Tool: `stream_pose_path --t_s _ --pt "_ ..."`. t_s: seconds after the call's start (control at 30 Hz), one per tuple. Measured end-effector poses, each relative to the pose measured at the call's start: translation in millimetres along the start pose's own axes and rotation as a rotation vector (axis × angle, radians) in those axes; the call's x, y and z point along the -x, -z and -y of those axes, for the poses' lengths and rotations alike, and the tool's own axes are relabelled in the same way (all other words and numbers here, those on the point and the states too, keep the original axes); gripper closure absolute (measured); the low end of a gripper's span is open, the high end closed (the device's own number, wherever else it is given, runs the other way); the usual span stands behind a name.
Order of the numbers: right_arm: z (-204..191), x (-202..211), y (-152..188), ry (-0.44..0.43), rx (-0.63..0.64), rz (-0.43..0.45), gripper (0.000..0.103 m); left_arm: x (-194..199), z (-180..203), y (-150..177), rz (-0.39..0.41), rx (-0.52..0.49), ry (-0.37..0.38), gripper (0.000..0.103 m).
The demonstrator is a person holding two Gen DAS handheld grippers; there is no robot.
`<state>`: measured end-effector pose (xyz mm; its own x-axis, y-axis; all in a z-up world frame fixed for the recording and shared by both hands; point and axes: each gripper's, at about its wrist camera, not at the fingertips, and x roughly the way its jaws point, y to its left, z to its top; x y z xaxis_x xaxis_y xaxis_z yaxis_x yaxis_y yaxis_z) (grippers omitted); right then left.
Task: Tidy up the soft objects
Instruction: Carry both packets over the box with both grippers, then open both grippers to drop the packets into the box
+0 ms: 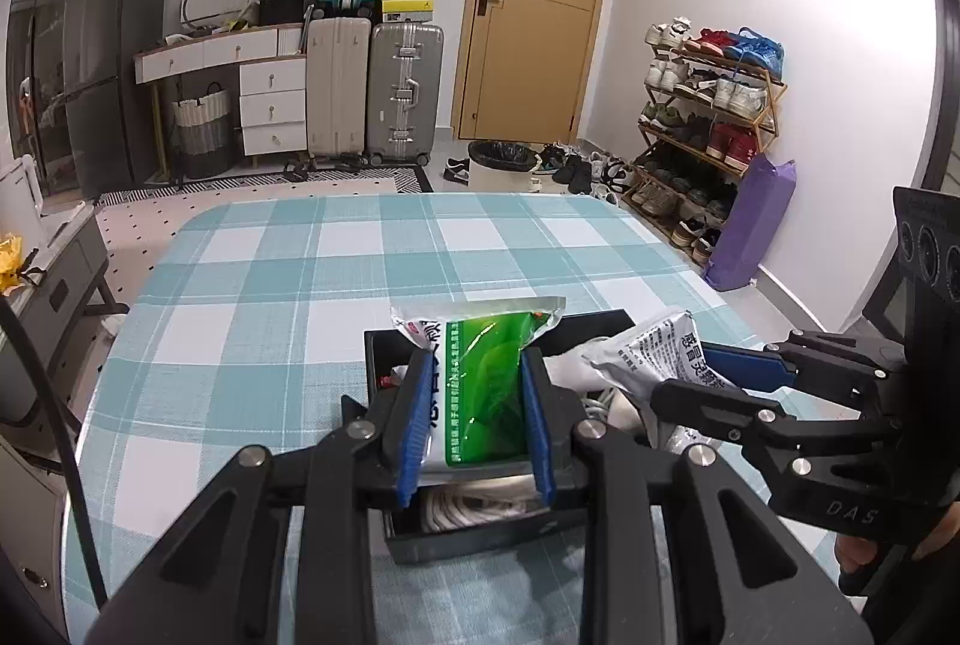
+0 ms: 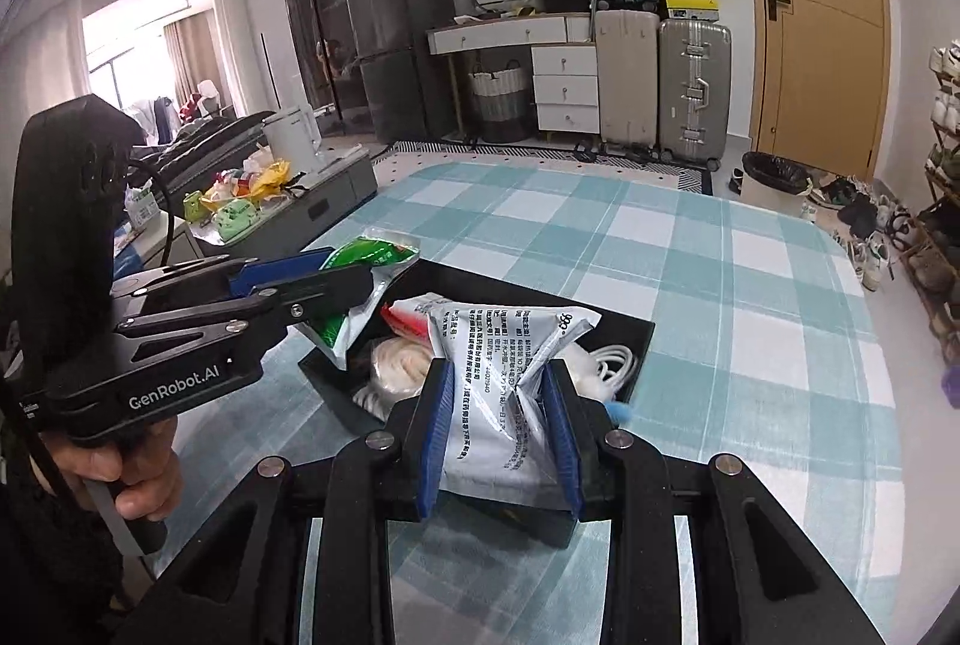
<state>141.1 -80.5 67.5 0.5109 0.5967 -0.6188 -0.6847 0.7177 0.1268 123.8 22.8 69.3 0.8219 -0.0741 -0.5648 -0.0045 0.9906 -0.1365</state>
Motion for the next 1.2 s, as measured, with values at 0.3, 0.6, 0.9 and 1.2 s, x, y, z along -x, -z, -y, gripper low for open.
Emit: stream_pose_path --t_s 0.3,0.6,0.9,1.2 --pt "3.7 -30.8 -11.9 0.042 0.010 -0.041 0.073 -30.1 -1.6 2.7 -0.043 -0.007 -0.005 0.076" --pt "8.4 -60.4 -14.2 0.095 0.012 -0.090 0.073 -51.9 3.1 8.8 -0.053 -0.037 -0.035 0.076" --pt "8.2 -69.5 -13.8 0.092 0.046 -0.103 0.061 -48.6 -0.3 10.9 -0.041 -0.039 -0.026 0.063" --pt "6.5 -34.3 -10.4 0.120 0.084 -0.019 0.014 -25.0 -5.1 16.8 -0.031 -0.037 -0.036 0.020"
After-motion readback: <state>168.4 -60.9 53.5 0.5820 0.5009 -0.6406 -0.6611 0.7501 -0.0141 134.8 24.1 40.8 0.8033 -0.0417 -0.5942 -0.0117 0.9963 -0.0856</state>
